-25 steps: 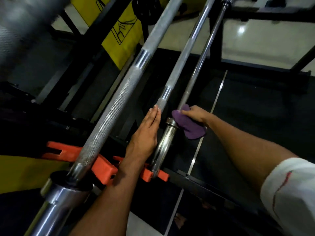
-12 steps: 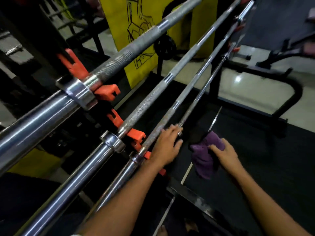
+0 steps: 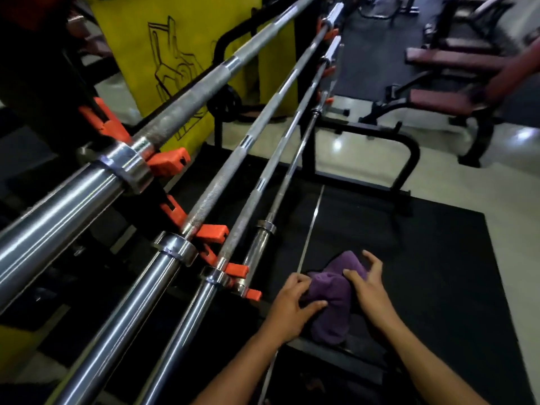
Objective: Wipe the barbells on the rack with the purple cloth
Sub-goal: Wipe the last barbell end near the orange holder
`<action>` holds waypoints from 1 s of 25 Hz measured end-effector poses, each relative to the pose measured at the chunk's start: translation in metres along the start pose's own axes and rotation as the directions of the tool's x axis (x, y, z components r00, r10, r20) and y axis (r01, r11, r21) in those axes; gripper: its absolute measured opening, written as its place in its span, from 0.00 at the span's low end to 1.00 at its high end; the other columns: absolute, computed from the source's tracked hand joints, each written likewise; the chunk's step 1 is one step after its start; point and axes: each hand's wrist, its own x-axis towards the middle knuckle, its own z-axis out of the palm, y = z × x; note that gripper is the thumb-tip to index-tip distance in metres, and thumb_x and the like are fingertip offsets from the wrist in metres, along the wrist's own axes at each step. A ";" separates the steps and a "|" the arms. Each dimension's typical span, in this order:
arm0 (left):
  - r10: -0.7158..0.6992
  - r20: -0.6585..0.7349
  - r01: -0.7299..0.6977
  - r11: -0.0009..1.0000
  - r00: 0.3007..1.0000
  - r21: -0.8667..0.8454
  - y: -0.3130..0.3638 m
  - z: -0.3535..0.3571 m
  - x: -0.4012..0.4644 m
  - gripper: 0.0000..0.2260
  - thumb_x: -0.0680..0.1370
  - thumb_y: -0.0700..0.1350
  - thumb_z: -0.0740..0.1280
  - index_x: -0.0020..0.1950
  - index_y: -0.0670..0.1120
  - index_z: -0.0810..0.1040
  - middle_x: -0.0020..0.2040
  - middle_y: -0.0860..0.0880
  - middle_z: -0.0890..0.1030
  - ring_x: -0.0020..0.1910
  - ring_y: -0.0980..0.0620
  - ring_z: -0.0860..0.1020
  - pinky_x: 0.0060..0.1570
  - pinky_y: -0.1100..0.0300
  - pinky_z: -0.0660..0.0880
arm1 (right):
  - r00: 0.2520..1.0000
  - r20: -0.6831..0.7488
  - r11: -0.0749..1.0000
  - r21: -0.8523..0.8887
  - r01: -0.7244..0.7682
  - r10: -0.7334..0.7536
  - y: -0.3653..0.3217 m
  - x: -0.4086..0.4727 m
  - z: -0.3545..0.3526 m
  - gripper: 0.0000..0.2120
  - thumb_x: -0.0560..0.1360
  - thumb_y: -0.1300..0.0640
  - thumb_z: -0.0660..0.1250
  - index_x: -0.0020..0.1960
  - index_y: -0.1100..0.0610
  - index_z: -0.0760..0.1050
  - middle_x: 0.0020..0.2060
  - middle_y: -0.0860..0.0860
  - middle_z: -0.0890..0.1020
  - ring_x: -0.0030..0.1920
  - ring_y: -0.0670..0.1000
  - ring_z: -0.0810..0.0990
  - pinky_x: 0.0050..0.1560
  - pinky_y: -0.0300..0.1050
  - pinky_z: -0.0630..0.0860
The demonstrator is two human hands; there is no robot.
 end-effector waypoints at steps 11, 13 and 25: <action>0.197 0.556 -0.405 0.870 0.807 0.280 0.055 0.047 0.027 0.14 0.76 0.57 0.67 0.62 0.60 0.75 0.54 0.61 0.79 0.52 0.63 0.77 0.52 0.57 0.77 | 0.973 0.100 0.819 -0.526 0.227 -0.206 0.043 -0.101 -0.092 0.09 0.74 0.48 0.72 0.51 0.43 0.73 0.44 0.39 0.82 0.45 0.39 0.81 0.45 0.44 0.79; 0.213 0.560 -0.411 0.875 0.801 0.255 0.057 0.075 0.028 0.18 0.75 0.61 0.68 0.64 0.60 0.75 0.57 0.62 0.79 0.55 0.64 0.76 0.55 0.59 0.76 | 0.989 -0.002 0.821 -0.558 0.123 -0.150 0.071 -0.121 -0.117 0.08 0.75 0.46 0.71 0.46 0.44 0.72 0.39 0.41 0.81 0.40 0.41 0.80 0.40 0.45 0.78; -0.166 0.857 -0.383 0.841 0.488 0.382 0.061 0.281 0.000 0.26 0.75 0.60 0.69 0.73 0.58 0.70 0.69 0.56 0.76 0.67 0.56 0.75 0.67 0.57 0.72 | 0.703 -0.663 0.792 -0.271 -0.546 0.258 0.252 -0.259 -0.277 0.14 0.75 0.44 0.71 0.41 0.50 0.70 0.37 0.44 0.77 0.38 0.46 0.77 0.40 0.49 0.78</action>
